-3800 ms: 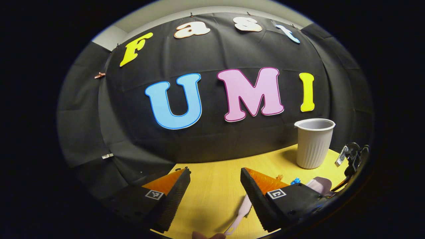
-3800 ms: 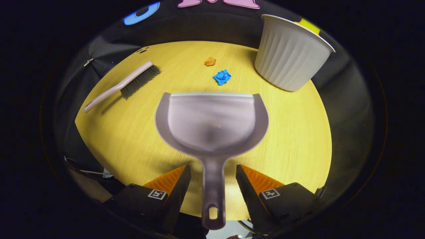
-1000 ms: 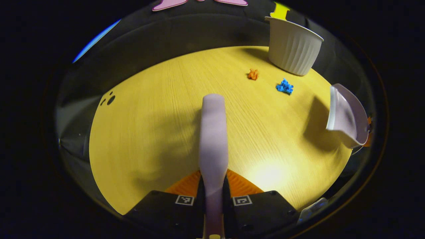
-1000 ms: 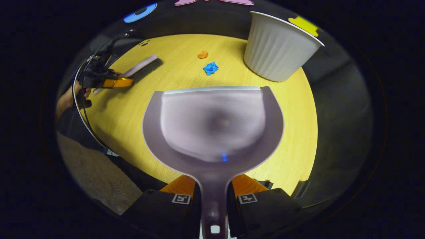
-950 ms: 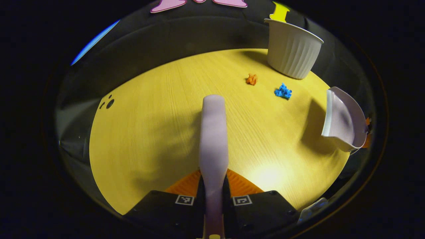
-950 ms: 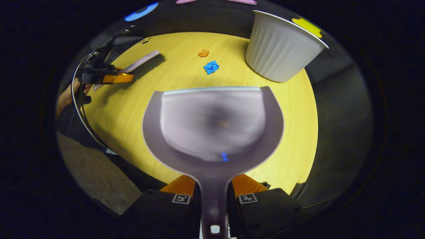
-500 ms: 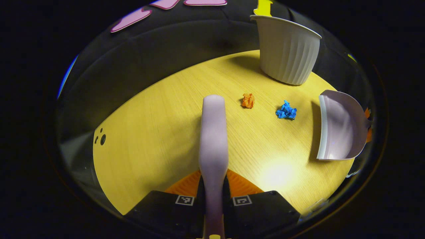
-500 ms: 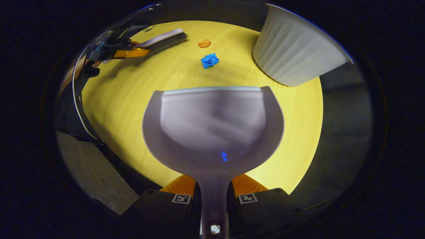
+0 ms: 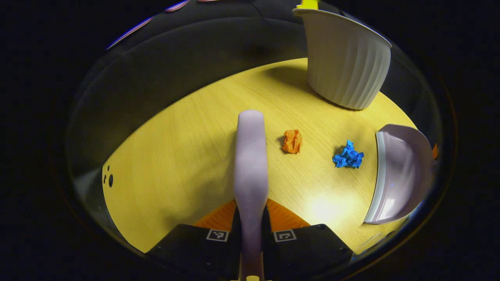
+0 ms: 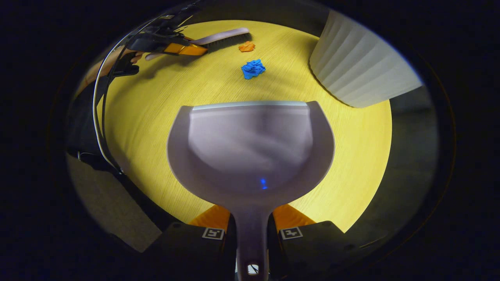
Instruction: Pick up the small broom and dustpan from the desktop, sweep the trash into the dustpan with the broom, and then empty the trash into the garbage bin.
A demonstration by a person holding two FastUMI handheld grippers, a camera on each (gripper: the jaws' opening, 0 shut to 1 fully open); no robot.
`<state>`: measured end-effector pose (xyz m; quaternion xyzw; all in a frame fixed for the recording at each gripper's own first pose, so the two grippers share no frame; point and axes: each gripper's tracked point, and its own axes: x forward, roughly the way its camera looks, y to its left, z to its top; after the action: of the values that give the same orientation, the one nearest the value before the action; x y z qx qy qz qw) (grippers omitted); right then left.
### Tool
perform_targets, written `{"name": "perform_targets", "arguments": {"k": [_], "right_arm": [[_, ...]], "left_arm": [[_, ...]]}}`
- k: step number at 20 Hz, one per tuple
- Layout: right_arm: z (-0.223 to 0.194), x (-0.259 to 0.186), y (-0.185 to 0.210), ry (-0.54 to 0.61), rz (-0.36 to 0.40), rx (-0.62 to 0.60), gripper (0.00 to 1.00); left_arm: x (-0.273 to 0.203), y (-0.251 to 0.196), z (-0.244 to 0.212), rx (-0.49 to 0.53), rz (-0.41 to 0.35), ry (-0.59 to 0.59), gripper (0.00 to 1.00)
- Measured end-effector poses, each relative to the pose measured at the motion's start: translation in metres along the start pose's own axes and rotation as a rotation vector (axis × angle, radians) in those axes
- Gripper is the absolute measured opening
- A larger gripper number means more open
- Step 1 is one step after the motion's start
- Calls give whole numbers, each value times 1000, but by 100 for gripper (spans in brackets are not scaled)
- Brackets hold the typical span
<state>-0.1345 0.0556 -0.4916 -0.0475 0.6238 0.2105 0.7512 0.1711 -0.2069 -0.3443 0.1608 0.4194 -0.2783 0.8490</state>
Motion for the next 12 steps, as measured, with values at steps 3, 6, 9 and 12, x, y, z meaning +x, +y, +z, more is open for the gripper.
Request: {"name": "perform_targets", "arguments": {"k": [3, 6, 9, 12], "right_arm": [[3, -2, -3, -6, 7, 7, 37], [3, 0, -7, -10, 11, -3, 37], [1, 0, -10, -13, 13, -23, 35], [-1, 1, -14, -19, 15, -35, 37]], "left_arm": [[1, -25, 10, 46, -76, -13, 28], [-6, -58, 14, 80, -175, -17, 27], [-14, -94, 17, 105, -275, -18, 28], [-22, -122, 14, 131, -363, -14, 28]]}}
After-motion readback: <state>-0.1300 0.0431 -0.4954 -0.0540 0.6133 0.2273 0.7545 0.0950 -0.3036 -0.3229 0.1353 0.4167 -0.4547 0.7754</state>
